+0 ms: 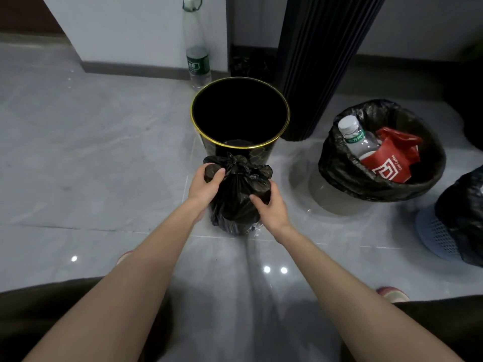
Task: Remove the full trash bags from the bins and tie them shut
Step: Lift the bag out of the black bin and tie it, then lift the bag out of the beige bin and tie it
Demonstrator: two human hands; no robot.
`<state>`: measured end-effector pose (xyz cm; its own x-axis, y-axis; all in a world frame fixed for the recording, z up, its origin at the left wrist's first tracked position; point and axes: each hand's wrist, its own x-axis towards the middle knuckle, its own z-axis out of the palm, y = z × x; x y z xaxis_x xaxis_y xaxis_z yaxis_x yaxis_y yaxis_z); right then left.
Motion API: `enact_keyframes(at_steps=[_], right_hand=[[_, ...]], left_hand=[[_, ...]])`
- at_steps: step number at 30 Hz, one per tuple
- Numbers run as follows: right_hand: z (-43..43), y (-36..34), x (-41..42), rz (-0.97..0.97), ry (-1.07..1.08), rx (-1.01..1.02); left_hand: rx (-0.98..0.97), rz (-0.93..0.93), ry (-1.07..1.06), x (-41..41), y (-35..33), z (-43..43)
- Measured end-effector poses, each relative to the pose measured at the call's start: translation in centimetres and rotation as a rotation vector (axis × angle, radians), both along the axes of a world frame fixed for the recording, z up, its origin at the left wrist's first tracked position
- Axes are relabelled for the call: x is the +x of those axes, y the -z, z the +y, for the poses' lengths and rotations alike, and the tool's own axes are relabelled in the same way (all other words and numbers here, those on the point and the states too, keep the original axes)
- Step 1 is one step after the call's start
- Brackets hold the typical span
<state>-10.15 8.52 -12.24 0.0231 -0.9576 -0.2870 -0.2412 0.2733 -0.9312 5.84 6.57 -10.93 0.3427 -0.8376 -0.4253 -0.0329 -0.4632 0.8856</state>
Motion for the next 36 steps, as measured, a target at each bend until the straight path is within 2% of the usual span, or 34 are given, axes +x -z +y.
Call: enact_keyframes(at_steps=[7,14,17,21,22,24,27,32,36], right_hand=[[-2.7,-0.2,0.7,0.089,-0.037,0.042],[-1.6,-1.3,-1.5,0.019,-0.082,0.148],[-0.9,-2.1,-4.4,-0.061,0.067,0.202],[-0.9,-3.8,-9.7,-0.247,0.446,0.258],[-1.1,-4.3,-11.1,-0.303,0.534,0.275],[-1.6,-4.9,-14.0,-0.404,0.652,0.311],[-2.0,-5.4,-17.5,-0.461,0.677,0.354],[-3.1,-6.1,-20.3,-0.576,0.650,0.395],[-4.1,-6.3,-21.0,-0.549,0.690,0.379]], left_hand=[[-0.041,0.025,0.039,0.5,-0.2,-2.1],[-0.026,-0.163,-0.029,-0.7,-1.3,-0.7],[-0.079,-0.299,-0.060,-1.8,-2.7,-0.2],[-0.165,-0.578,-0.023,-4.4,-5.5,0.4],[-0.197,-0.586,0.000,-5.1,-6.3,0.5],[-0.247,-0.455,0.100,-6.4,-7.4,0.5],[-0.236,-0.296,0.276,-8.2,-8.3,0.7],[-0.203,-0.275,0.365,-10.7,-8.6,0.1],[-0.187,-0.286,0.365,-12.2,-8.1,-0.6]])
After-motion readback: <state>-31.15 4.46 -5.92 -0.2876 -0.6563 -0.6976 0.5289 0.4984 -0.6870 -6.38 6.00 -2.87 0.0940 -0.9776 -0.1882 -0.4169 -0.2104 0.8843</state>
